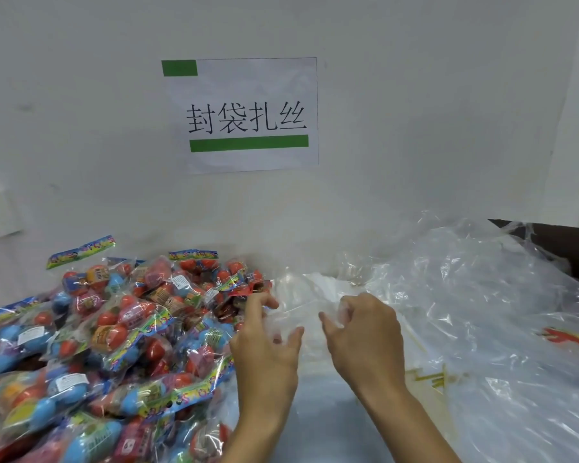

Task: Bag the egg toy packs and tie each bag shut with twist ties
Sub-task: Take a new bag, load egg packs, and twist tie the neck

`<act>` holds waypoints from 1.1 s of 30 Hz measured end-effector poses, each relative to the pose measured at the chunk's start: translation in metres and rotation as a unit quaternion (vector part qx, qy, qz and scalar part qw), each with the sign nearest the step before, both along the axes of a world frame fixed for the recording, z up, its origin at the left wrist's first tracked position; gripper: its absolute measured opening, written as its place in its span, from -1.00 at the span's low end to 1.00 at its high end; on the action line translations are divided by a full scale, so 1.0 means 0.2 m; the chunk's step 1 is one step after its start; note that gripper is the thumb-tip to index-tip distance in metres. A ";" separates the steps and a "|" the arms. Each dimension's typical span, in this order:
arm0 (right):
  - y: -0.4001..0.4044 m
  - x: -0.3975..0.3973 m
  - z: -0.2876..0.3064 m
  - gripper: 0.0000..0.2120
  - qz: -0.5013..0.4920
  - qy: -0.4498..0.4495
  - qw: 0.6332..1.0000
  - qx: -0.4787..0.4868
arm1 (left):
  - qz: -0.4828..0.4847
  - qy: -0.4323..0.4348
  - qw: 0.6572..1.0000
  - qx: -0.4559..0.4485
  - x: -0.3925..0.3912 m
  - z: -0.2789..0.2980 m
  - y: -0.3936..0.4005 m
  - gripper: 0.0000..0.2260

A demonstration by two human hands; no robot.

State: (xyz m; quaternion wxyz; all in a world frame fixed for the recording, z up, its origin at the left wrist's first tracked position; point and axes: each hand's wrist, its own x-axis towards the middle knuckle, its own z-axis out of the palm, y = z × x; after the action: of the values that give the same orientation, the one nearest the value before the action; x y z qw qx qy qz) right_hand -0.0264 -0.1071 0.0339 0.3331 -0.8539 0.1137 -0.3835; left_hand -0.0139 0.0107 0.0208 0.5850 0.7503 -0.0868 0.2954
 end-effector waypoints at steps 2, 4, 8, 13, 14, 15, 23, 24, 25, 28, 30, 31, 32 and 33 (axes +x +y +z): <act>-0.01 -0.01 0.01 -0.55 -0.047 -0.019 0.999 -0.007 | 0.081 0.016 0.996 0.029 0.01 0.00 0.03 -0.64; -0.04 -0.02 0.01 -0.57 -0.079 -0.040 0.996 0.019 | 0.143 0.024 0.989 0.023 0.02 0.01 0.05 -0.66; -0.05 0.00 0.01 -0.78 -0.020 -0.054 0.994 0.092 | 0.130 -0.011 0.991 -0.004 0.02 0.03 0.05 -0.69; -0.03 0.01 0.00 -0.69 0.111 -0.049 0.988 0.099 | 0.056 -0.021 0.998 0.023 0.02 0.00 0.02 -0.75; -0.02 0.01 -0.01 -0.68 0.118 -0.045 0.989 0.074 | 0.055 -0.021 0.998 0.023 0.02 0.00 0.02 -0.79; -0.01 0.02 -0.02 -0.66 0.120 -0.037 0.991 0.051 | 0.059 -0.020 0.998 0.022 0.02 -0.01 0.02 -0.84; -0.01 0.03 -0.02 -0.61 -0.017 -0.040 0.994 0.095 | 0.196 -0.017 0.979 -0.047 0.00 0.04 0.05 -0.73; -0.01 0.03 -0.02 -0.68 -0.018 -0.048 0.992 0.113 | 0.189 -0.026 0.980 -0.061 0.01 0.05 0.04 -0.74; -0.02 0.03 -0.02 -0.75 -0.009 -0.046 0.990 0.133 | 0.171 -0.030 0.982 -0.074 0.01 0.05 0.04 -0.76; -0.04 0.03 0.00 -0.81 0.037 -0.025 0.973 0.226 | 0.084 0.039 0.986 -0.142 0.03 0.04 0.02 -0.78; -0.03 0.03 0.01 -0.77 0.062 -0.035 0.962 0.265 | 0.021 0.111 0.979 -0.168 0.05 0.03 0.02 -0.73; -0.03 0.02 0.01 -0.75 0.071 -0.038 0.961 0.266 | -0.014 0.142 0.973 -0.180 0.05 0.02 0.02 -0.71; -0.02 0.02 0.02 -0.75 0.083 -0.039 0.961 0.261 | -0.048 0.164 0.967 -0.190 0.05 0.01 0.02 -0.69; -0.01 0.01 0.02 -0.75 0.096 -0.039 0.961 0.255 | -0.074 0.176 0.963 -0.191 0.06 0.00 0.02 -0.68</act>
State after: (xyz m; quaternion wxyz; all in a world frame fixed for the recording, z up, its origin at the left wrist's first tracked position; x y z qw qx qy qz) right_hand -0.0238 -0.1096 0.0385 0.5792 -0.7321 0.1118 -0.3408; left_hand -0.0025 0.0148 0.0202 0.7437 0.6562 0.0203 0.1262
